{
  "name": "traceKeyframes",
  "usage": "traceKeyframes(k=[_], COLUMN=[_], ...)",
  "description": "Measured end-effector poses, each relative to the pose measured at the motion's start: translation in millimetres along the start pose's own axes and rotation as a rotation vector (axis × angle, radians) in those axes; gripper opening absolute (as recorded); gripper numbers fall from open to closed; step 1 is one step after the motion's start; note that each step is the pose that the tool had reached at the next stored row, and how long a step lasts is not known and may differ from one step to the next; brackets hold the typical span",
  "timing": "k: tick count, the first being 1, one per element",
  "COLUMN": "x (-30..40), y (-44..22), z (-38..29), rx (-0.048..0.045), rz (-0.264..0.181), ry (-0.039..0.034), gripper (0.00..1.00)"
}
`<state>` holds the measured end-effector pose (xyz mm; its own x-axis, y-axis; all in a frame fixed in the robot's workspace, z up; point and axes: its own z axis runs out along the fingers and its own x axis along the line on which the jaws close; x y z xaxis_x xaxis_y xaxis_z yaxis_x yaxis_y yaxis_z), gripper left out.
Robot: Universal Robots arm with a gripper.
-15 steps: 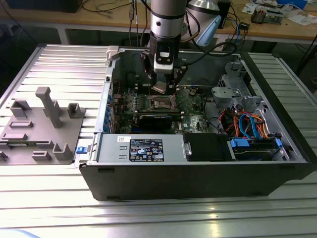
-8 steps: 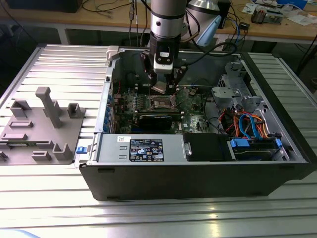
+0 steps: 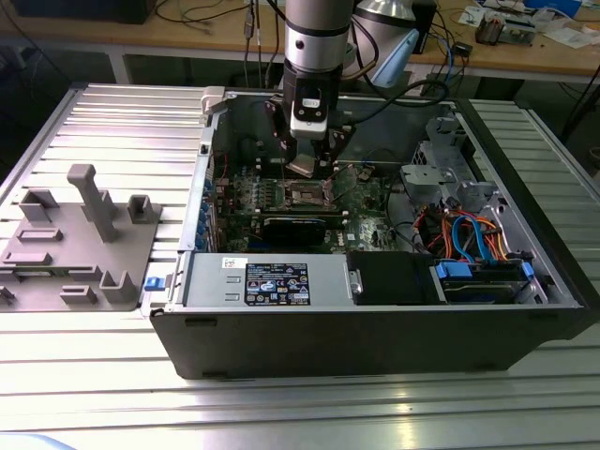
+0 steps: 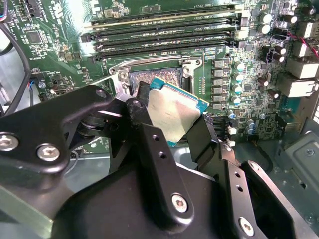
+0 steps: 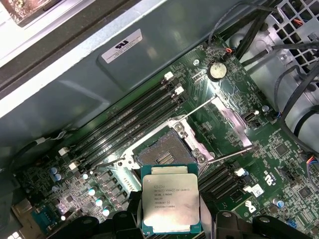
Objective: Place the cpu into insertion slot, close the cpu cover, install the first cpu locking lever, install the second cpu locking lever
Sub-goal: 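Place the cpu into insertion slot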
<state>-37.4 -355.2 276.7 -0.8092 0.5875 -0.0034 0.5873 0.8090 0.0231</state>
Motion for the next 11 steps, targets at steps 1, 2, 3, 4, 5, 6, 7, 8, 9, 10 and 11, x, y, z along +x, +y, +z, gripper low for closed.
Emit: traceKeyframes(k=[1, 2, 3, 4, 5, 6, 7, 8, 9, 10, 11], x=[0.0, 0.0, 0.0, 0.0, 0.0, 0.0, 0.0, 0.0, 0.0, 0.0, 0.0], y=[0.0, 0.0, 0.0, 0.0, 0.0, 0.0, 0.0, 0.0, 0.0, 0.0, 0.0], z=[0.0, 0.0, 0.0, 0.0, 0.0, 0.0, 0.0, 0.0, 0.0, 0.0, 0.0], rx=[0.0000, 0.0001, 0.0002, 0.0003, 0.0004, 0.0005, 0.0006, 0.0006, 0.0006, 0.0007, 0.0007], rz=[0.001, 0.001, 0.002, 0.003, 0.004, 0.004, 0.004, 0.005, 0.005, 0.006, 0.006], ry=[0.0000, -0.0001, -0.0003, -0.0003, -0.0004, -0.0005, -0.0005, -0.0006, -0.0006, -0.0006, -0.0007], gripper=[0.55, 0.55, 0.55, 0.55, 0.55, 0.55, 0.55, 0.55, 0.55, 0.55, 0.55])
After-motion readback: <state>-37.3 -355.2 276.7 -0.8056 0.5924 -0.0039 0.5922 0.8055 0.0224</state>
